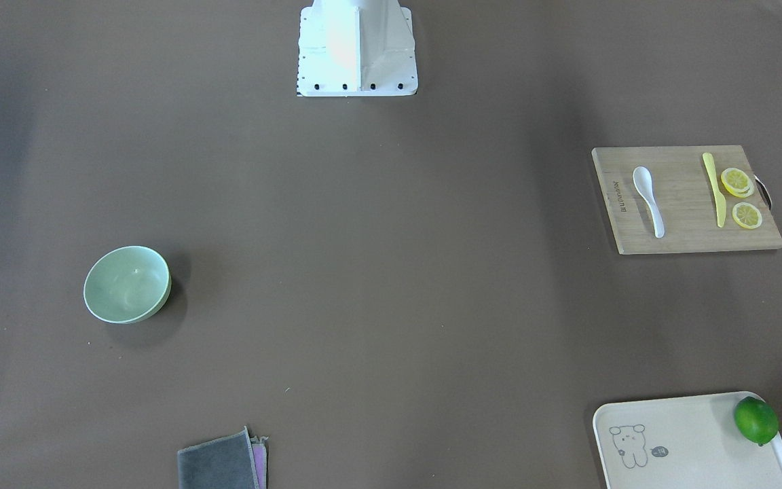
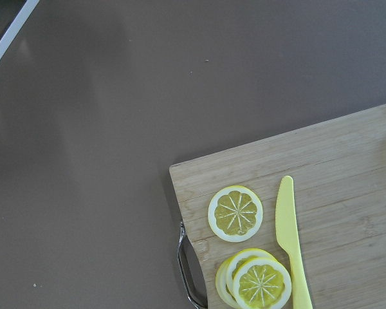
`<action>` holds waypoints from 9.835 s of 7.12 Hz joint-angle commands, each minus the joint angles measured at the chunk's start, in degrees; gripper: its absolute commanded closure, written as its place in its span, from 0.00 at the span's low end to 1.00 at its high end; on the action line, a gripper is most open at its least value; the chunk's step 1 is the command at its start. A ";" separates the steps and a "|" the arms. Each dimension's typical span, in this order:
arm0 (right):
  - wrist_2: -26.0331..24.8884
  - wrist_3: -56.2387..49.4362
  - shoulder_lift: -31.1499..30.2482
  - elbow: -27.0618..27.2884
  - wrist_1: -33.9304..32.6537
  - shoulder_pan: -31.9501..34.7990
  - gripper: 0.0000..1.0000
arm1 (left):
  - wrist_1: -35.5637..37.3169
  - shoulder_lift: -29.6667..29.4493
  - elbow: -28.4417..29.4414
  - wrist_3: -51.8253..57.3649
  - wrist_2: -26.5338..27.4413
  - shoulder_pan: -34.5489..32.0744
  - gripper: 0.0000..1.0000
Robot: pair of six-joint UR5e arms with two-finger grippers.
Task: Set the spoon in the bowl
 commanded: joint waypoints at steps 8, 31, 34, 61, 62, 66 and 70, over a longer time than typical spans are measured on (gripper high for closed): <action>-1.25 22.78 5.77 -0.46 11.04 -14.90 0.02 | -1.28 -0.96 -0.19 -1.17 -4.13 0.53 0.02; -12.23 67.60 32.76 -8.40 11.22 -39.84 1.00 | -18.94 -3.76 0.25 -49.50 0.17 21.96 0.14; -21.89 75.64 36.45 -7.58 11.30 -51.29 1.00 | -19.12 -5.00 2.27 -49.96 5.09 26.62 0.16; -12.43 42.56 13.63 4.28 4.53 -29.88 0.00 | -4.35 -52.09 8.05 -91.59 20.28 52.81 1.00; -12.34 39.30 11.78 4.28 4.54 -28.30 0.00 | -4.53 -53.51 9.82 -92.57 23.00 55.00 1.00; -12.25 38.47 10.18 4.55 4.71 -27.15 0.00 | -5.50 -52.04 8.79 -92.23 25.39 56.17 0.02; -10.24 29.45 7.55 4.11 4.01 -22.06 0.00 | 5.44 -33.51 -7.29 -62.79 18.50 45.32 0.02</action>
